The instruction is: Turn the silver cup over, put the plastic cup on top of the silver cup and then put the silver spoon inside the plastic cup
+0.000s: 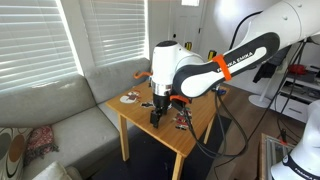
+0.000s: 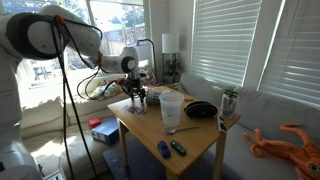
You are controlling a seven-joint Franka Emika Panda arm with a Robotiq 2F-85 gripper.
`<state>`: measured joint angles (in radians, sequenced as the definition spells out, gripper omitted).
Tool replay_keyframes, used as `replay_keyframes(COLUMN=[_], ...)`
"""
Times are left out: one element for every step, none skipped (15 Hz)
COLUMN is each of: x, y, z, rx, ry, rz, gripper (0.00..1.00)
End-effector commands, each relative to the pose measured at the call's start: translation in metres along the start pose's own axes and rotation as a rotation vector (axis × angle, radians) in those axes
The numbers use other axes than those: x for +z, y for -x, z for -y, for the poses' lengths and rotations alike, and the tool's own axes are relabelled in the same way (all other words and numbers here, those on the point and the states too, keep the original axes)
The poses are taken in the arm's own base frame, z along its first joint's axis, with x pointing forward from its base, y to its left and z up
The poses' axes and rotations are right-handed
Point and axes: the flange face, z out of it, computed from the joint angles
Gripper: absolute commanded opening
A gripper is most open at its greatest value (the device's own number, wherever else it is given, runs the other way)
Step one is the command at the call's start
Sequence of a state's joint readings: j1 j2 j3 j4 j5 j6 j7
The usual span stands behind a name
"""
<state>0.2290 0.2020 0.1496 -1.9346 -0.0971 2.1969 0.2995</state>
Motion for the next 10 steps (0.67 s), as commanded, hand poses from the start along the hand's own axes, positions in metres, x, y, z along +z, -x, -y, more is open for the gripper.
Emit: replay_keyframes(x=[-0.022,-0.029,-0.039,-0.048,-0.058,-0.068,-0.079,-0.087,-0.096,-0.101], y=[0.005,0.006,0.006,0.007,0.008,0.008,0.009,0.009,0.008,0.006], z=[-0.002,-0.004,-0.008,-0.012,-0.017,-0.022,-0.028,-0.036,-0.047,-0.059], rx=[0.011,0.022,0.044,0.061,0.087,0.108,0.142,0.174,0.232,0.295], ry=[-0.048,-0.058,-0.073,-0.088,-0.105,-0.118,-0.132,-0.141,-0.133,-0.109], rz=[-0.003,-0.005,-0.008,-0.010,-0.009,-0.011,-0.001,0.005,0.011,0.006], gripper=[1.00,1.00,1.00,1.00,1.00,1.00,1.00,1.00,1.00,1.00])
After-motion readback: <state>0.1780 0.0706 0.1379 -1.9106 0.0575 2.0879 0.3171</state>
